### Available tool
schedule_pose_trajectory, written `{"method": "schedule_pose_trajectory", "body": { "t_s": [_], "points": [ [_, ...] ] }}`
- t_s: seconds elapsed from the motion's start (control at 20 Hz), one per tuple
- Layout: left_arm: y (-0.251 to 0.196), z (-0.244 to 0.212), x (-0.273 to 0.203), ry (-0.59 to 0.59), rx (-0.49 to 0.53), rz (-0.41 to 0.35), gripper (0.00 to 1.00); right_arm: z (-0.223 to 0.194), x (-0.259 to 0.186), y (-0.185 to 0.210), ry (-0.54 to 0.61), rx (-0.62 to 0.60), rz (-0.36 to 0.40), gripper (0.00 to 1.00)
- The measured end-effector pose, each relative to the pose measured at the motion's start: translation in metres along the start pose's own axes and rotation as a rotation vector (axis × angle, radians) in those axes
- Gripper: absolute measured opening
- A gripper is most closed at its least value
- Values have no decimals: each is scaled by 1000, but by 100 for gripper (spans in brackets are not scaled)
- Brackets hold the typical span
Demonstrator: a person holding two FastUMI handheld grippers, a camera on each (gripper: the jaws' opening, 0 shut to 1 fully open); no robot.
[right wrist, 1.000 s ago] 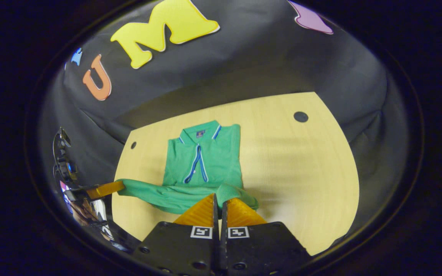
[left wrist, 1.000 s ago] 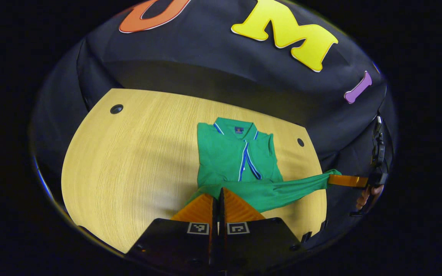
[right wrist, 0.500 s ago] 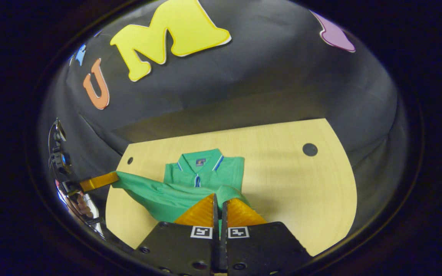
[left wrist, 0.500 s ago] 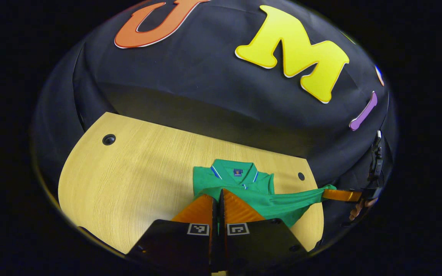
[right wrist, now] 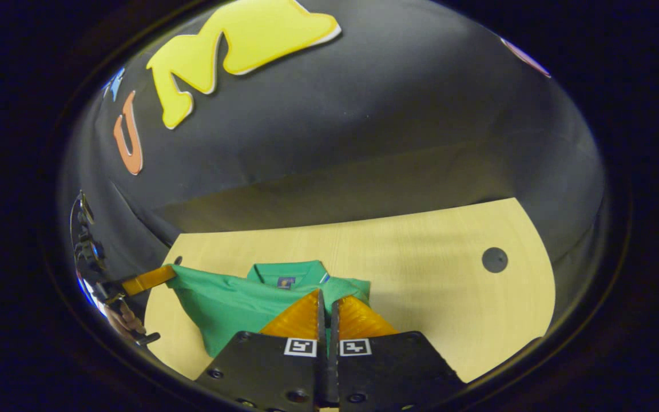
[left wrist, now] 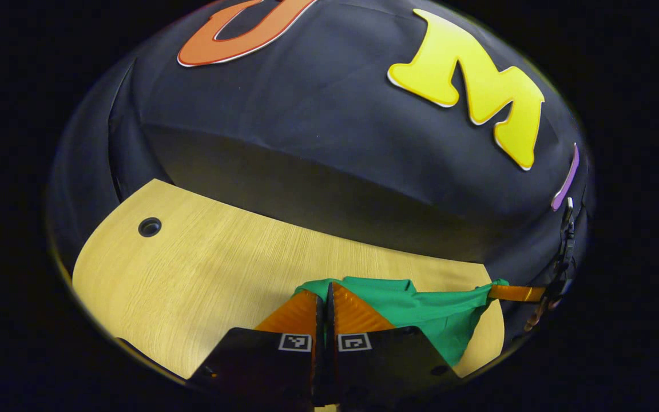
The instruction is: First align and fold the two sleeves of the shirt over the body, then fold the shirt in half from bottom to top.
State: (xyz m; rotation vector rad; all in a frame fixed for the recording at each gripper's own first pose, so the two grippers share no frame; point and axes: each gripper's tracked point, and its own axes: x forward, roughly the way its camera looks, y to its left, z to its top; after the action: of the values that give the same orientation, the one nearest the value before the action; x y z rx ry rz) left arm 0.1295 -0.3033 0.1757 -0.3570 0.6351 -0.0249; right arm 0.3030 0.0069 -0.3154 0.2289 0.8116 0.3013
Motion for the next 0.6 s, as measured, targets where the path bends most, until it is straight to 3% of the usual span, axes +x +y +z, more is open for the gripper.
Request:
{"method": "schedule_pose_trajectory", "body": {
  "t_s": [0.45, 0.55, 0.6],
  "points": [
    [14, -28, 70, 35, 149, 63, 3, -11, 72, -12, 5, -62, -53, 0],
    [22, -31, 70, 41, 162, 92, 8, -17, 78, -14, 20, -83, -72, 6],
    [24, -33, 68, 54, 168, 103, 17, -19, 78, -13, 20, -79, -72, 29]
  ]
}}
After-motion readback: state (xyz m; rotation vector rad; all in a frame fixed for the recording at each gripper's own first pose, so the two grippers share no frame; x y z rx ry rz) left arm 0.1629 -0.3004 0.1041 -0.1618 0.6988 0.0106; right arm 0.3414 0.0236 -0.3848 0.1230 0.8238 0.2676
